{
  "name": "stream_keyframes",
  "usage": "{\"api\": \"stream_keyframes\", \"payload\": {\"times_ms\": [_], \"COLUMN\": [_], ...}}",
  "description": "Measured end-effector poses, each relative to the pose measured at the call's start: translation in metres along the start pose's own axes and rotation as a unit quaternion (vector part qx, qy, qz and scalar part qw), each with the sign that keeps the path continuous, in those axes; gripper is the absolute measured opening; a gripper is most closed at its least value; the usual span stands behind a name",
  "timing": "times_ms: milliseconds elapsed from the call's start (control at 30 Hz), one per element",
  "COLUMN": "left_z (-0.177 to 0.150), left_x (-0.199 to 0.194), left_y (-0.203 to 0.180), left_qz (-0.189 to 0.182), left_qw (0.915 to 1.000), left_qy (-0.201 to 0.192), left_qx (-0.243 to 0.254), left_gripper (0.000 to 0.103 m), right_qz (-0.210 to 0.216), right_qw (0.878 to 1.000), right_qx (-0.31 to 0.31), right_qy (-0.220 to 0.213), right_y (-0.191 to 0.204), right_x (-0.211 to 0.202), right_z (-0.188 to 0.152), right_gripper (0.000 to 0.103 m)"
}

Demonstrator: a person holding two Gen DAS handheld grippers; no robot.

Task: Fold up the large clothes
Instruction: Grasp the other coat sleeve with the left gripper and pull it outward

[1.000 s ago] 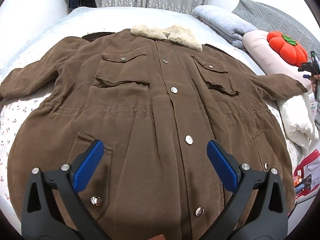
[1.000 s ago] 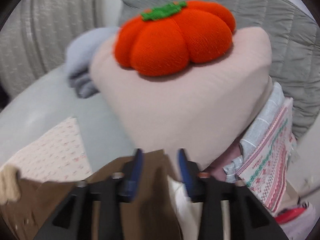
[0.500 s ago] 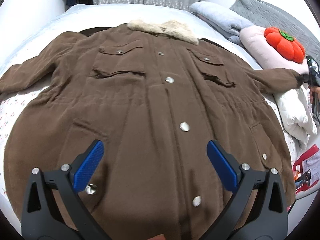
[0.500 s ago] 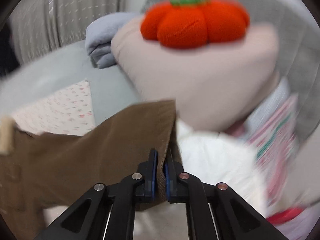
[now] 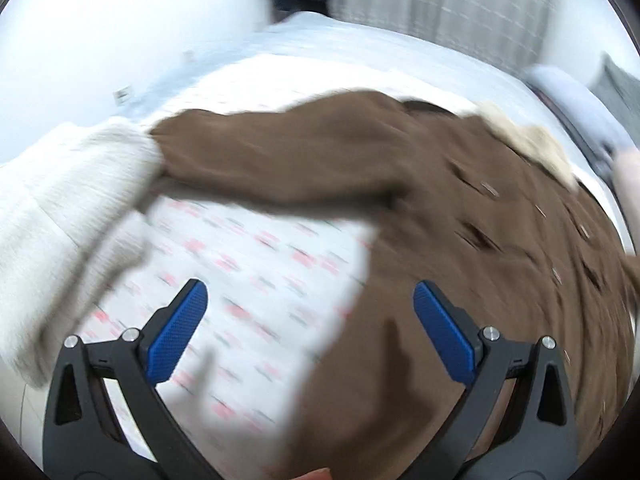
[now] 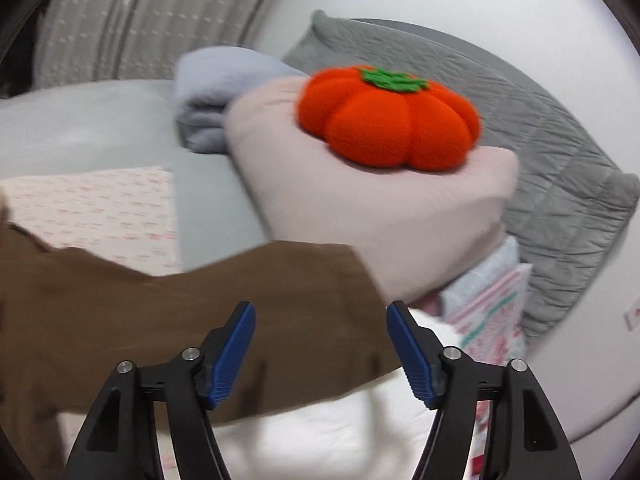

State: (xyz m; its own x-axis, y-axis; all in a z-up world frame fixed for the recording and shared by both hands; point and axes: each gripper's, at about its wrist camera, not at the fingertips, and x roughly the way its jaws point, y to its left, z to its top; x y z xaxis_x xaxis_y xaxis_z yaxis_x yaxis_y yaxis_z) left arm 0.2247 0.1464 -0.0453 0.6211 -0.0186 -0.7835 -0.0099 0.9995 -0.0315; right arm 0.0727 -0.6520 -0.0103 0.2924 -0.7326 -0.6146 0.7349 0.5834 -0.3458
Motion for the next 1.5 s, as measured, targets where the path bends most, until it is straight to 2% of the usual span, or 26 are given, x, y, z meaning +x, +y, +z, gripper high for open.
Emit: {"api": "stream_keyframes", "payload": {"times_ms": [67,200,333,433,500,533,567,600,633,667,733,767,800,867,900,933,967,1033,1067,1100,1133,1167,1200,1233,1333,1500], "left_z": [0.021,0.051,0.068,0.077,0.085,0.092,0.099,0.104,0.111,0.118,0.131,0.139,0.141,0.141,0.14,0.142,0.142,0.138,0.135,0.132,0.129,0.127,0.124,0.121,0.103,0.058], "left_x": [0.014,0.054,0.112,0.156,0.166,0.169,0.172,0.173,0.173,0.169,0.147,0.127,0.104,0.086,0.088,0.096,0.116,0.147,0.151,0.15,0.144,0.134,0.126,0.122,0.095,0.063], "left_y": [0.027,0.059,0.084,0.1,0.105,0.105,0.105,0.104,0.103,0.101,0.098,0.091,0.082,0.081,0.084,0.088,0.094,0.103,0.104,0.105,0.102,0.098,0.092,0.086,0.065,0.037], "left_qz": [0.006,-0.015,-0.026,0.008,0.032,0.035,0.037,0.041,0.051,0.058,0.067,0.089,0.12,0.169,0.216,0.23,0.258,0.271,0.264,0.256,0.247,0.234,0.212,0.196,0.139,0.028], "left_qw": [0.9996,0.9969,0.9873,0.9784,0.9766,0.9765,0.9756,0.9745,0.9737,0.9746,0.9774,0.9783,0.9748,0.964,0.9552,0.9545,0.9551,0.959,0.9617,0.964,0.9664,0.9697,0.9755,0.9792,0.9892,0.9956], "left_qy": [-0.006,0.012,0.045,0.059,0.05,0.037,0.029,0.027,0.024,0.015,-0.03,-0.078,-0.131,-0.178,-0.178,-0.167,-0.124,-0.055,-0.041,-0.036,-0.043,-0.05,-0.047,-0.044,-0.04,0.026], "left_qx": [-0.028,-0.076,-0.15,-0.198,-0.207,-0.209,-0.215,-0.219,-0.22,-0.216,-0.198,-0.17,-0.135,-0.102,-0.095,-0.089,-0.076,-0.062,-0.062,-0.062,-0.059,-0.05,-0.037,-0.029,0.02,0.085], "left_gripper": [0.102,0.102,0.1,0.096,0.096,0.087,0.069,0.056,0.022,0.01,0.009,0.009,0.009,0.006,0.007,0.007,0.007,0.009,0.012,0.012,0.022,0.046,0.061,0.082,0.084,0.084], "right_qz": [0.044,0.107,0.169,0.193,0.203,0.21,0.216,0.218,0.216,0.213,0.206,0.204,0.203,0.206,0.208,0.211,0.214,0.22,0.223,0.225,0.23,0.235,0.238,0.241,0.253,0.267], "right_qw": [0.999,0.994,0.986,0.981,0.978,0.976,0.975,0.974,0.973,0.974,0.974,0.975,0.975,0.975,0.974,0.974,0.973,0.972,0.972,0.971,0.97,0.968,0.968,0.967,0.964,0.961], "right_qx": [0.004,0.011,0.003,-0.026,-0.041,-0.051,-0.06,-0.067,-0.075,-0.081,-0.088,-0.09,-0.09,-0.088,-0.087,-0.086,-0.084,-0.08,-0.079,-0.079,-0.08,-0.082,-0.083,-0.083,-0.078,-0.073], "right_qy": [-0.004,0.0,0.0,-0.006,-0.008,-0.009,-0.01,-0.01,-0.011,-0.011,-0.012,-0.011,-0.01,-0.003,0.0,0.004,0.008,0.017,0.02,0.02,0.02,0.019,0.019,0.022,0.025,0.025], "right_y": [0.015,0.047,0.084,0.116,0.129,0.136,0.143,0.149,0.154,0.158,0.164,0.167,0.168,0.173,0.173,0.175,0.176,0.178,0.179,0.178,0.177,0.176,0.174,0.172,0.163,0.143], "right_x": [-0.014,-0.031,-0.051,-0.068,-0.075,-0.078,-0.08,-0.081,-0.08,-0.079,-0.076,-0.075,-0.072,-0.072,-0.069,-0.066,-0.064,-0.06,-0.059,-0.06,-0.061,-0.063,-0.064,-0.066,-0.075,-0.098], "right_z": [-0.004,-0.014,-0.028,-0.04,-0.047,-0.051,-0.054,-0.056,-0.057,-0.059,-0.06,-0.062,-0.062,-0.069,-0.071,-0.073,-0.074,-0.077,-0.078,-0.079,-0.079,-0.08,-0.081,-0.082,-0.088,-0.113], "right_gripper": [0.076,0.077,0.077,0.077,0.077,0.077,0.077,0.077,0.077,0.077,0.077,0.077,0.077,0.077,0.077,0.077,0.077,0.077,0.077,0.077,0.077,0.077,0.077,0.077,0.078,0.082]}}
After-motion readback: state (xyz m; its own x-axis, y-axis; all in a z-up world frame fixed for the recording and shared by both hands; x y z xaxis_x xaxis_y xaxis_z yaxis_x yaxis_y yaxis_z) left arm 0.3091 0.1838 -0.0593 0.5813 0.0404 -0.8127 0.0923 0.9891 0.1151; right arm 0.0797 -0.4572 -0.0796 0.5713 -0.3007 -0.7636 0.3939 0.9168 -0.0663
